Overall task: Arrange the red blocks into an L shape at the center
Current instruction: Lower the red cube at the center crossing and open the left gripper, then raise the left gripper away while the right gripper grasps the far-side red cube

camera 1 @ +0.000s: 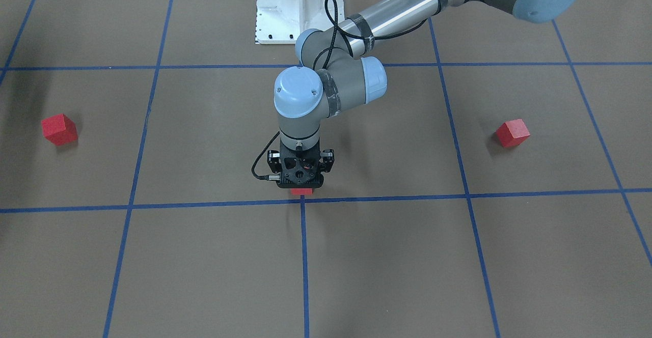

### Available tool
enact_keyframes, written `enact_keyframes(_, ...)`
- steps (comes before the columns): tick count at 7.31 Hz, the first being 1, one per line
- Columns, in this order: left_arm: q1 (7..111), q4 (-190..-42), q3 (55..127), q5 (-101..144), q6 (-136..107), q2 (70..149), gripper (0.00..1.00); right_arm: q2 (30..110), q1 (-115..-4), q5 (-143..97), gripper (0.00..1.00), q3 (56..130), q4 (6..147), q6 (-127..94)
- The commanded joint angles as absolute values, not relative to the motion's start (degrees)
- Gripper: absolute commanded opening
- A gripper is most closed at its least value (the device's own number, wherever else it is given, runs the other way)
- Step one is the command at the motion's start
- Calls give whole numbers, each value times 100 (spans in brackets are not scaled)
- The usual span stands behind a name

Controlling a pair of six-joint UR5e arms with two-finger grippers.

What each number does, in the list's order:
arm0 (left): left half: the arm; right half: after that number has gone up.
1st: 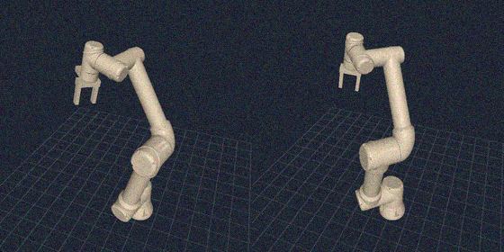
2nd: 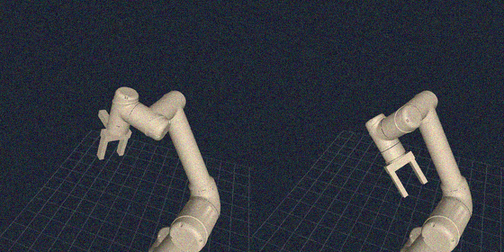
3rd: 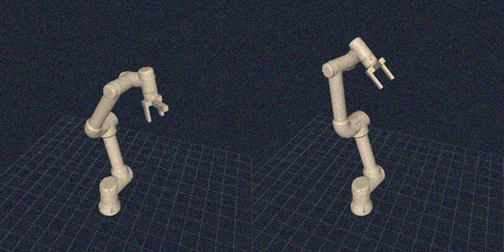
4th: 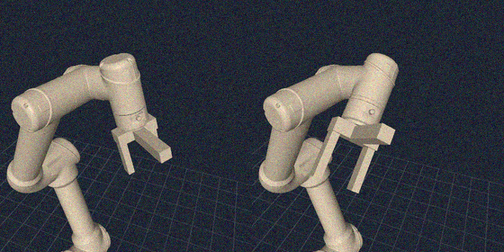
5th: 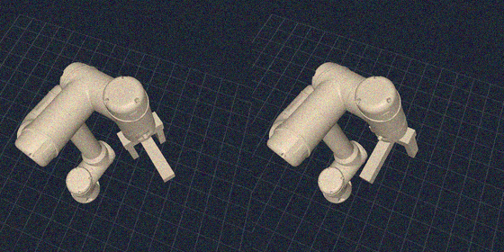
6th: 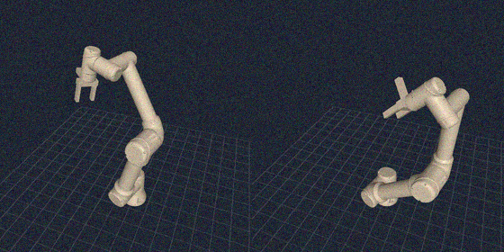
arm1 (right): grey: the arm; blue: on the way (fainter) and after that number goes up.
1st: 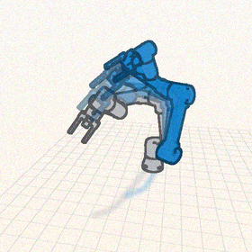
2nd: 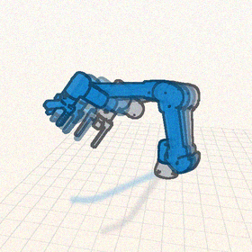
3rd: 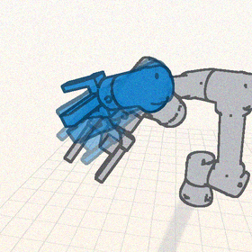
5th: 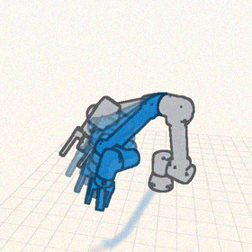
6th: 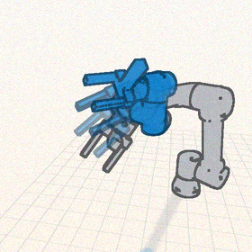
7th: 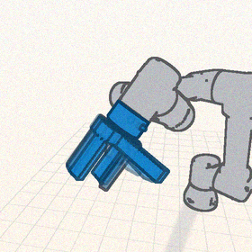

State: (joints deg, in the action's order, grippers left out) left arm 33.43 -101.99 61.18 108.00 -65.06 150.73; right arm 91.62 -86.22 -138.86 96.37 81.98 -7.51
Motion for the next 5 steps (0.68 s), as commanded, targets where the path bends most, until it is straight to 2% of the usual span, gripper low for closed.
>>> enact_keyframes(1, 3444, -10160, 6231, 10784, -6521, 15073, 100, 9158, -8622, -13896, 99, 9676, 8157, -747)
enact_keyframes(4, 3770, -10099, 6687, 10810, -6548, 15038, 100, 9386, -8596, -13904, 99, 9641, 7684, -747)
enact_keyframes(5, 3866, -9724, 6906, 10811, -6539, 14968, 100, 9482, -8291, -13887, 99, 9720, 7316, -730)
